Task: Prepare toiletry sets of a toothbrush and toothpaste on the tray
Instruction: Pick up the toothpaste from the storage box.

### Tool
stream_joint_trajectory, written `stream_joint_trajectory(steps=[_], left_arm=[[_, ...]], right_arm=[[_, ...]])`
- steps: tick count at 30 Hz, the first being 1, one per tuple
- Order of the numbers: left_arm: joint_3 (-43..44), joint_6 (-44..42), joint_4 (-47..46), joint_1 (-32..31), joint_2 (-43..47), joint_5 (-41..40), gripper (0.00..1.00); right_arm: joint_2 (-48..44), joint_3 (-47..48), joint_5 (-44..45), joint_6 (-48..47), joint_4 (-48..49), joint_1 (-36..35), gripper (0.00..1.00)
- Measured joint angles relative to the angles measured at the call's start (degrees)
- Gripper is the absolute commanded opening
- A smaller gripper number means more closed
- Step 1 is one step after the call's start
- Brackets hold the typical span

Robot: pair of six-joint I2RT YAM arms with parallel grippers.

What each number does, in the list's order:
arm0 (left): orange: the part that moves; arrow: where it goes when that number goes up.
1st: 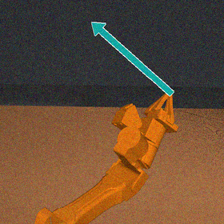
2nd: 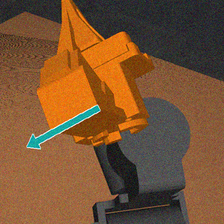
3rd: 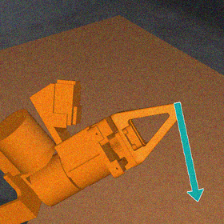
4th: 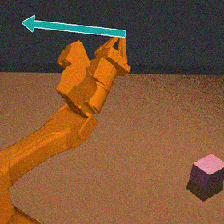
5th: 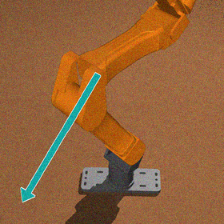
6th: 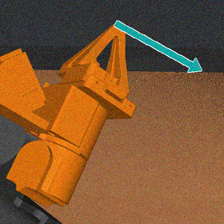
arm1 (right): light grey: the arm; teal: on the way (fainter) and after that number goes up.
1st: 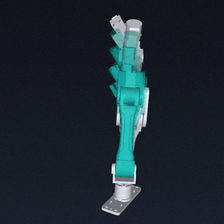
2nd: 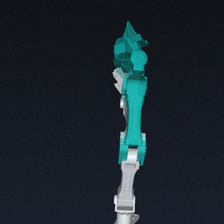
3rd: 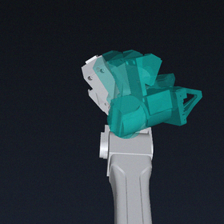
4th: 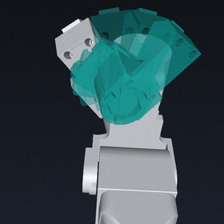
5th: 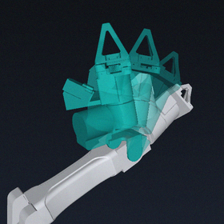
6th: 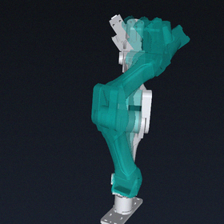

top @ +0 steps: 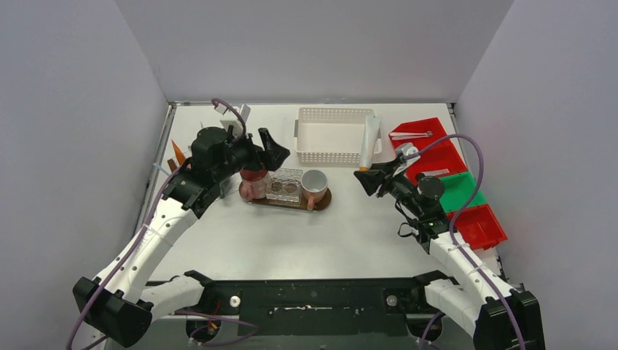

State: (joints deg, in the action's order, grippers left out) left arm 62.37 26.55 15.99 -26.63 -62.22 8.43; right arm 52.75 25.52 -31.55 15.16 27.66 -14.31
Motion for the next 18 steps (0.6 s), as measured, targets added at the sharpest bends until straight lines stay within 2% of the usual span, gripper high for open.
stream_joint_trajectory(steps=[12, 18], left_arm=[[6.1, 5.3, -2.8, -7.8, -6.4, 0.3, 0.94], [7.5, 8.2, -4.3, -8.9, -9.5, 0.9, 0.95]], right_arm=[[-1.4, -1.1, -6.5, -4.5, 3.5, -7.8, 0.0], [-2.4, -1.2, -9.0, -6.5, 4.0, -10.6, 0.0]])
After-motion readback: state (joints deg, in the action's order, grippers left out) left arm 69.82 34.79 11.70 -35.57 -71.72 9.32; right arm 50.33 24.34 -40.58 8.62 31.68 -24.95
